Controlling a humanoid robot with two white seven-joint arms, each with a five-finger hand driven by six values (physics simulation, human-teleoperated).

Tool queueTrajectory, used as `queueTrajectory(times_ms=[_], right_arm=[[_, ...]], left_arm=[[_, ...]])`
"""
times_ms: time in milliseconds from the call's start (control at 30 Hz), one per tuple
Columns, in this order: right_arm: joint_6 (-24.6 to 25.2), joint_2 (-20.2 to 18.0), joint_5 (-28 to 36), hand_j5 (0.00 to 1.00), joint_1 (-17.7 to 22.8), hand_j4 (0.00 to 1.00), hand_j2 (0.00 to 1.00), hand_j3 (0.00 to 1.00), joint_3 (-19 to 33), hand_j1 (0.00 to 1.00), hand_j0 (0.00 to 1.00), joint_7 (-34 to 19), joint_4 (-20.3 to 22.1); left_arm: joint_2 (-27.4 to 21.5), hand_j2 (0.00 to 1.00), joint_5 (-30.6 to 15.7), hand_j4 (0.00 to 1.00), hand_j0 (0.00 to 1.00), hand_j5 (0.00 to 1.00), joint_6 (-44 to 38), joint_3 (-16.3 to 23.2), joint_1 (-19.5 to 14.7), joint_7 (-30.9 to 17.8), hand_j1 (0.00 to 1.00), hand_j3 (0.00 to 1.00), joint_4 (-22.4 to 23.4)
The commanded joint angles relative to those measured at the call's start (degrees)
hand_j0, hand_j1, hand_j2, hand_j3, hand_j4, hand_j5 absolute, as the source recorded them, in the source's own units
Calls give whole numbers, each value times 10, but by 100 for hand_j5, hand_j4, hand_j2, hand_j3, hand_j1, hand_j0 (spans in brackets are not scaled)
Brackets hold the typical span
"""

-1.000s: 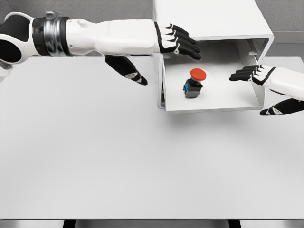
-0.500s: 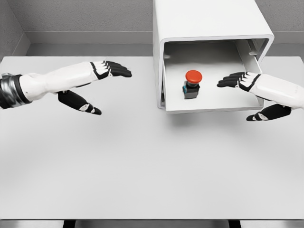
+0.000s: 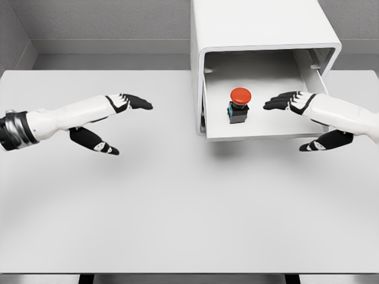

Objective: Slide open multi-storey tabletop storage cabinets and put open load switch and slide close multi-storey tabletop storage cabinets

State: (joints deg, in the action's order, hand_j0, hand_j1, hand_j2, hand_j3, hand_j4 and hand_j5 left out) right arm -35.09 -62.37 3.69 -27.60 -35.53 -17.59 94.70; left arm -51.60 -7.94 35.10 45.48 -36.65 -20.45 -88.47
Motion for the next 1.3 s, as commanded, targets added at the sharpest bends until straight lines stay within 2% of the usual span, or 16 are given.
queueTrajectory(times_ms=[0, 867, 933, 1067, 1100, 1167, 1267], right_arm=[[1, 7, 4, 100, 0, 100, 100, 100, 1, 100, 100, -7, -2], [1, 50, 1, 100, -40, 100, 100, 100, -1, 100, 100, -24, -63], [1, 68, 1, 100, -48, 100, 100, 100, -2, 100, 100, -40, -75], [1, 72, 1, 100, -57, 100, 100, 100, -4, 100, 100, -45, -77], [1, 83, 1, 100, -63, 100, 100, 100, -6, 100, 100, -50, -79], [1, 93, 1, 100, -85, 100, 100, 100, -27, 100, 100, -50, -101], [1, 105, 1, 100, -92, 100, 100, 100, -29, 100, 100, -60, -111]], left_arm=[[1, 100, -3, 100, 100, 100, -1, -3, 0, 0, 100, 100, 2], [6, 100, -2, 100, 100, 100, -1, -3, 0, 0, 100, 100, 0], [7, 100, -2, 100, 100, 100, -1, -3, 0, 0, 100, 100, -2], [8, 100, -2, 100, 100, 100, -1, 3, 0, 0, 100, 100, -2], [7, 100, -2, 100, 100, 100, -1, 4, 0, 0, 100, 100, -2], [7, 100, -2, 100, 100, 100, -1, 3, 0, 0, 100, 100, -2], [8, 100, -2, 100, 100, 100, -1, 4, 0, 0, 100, 100, -2]])
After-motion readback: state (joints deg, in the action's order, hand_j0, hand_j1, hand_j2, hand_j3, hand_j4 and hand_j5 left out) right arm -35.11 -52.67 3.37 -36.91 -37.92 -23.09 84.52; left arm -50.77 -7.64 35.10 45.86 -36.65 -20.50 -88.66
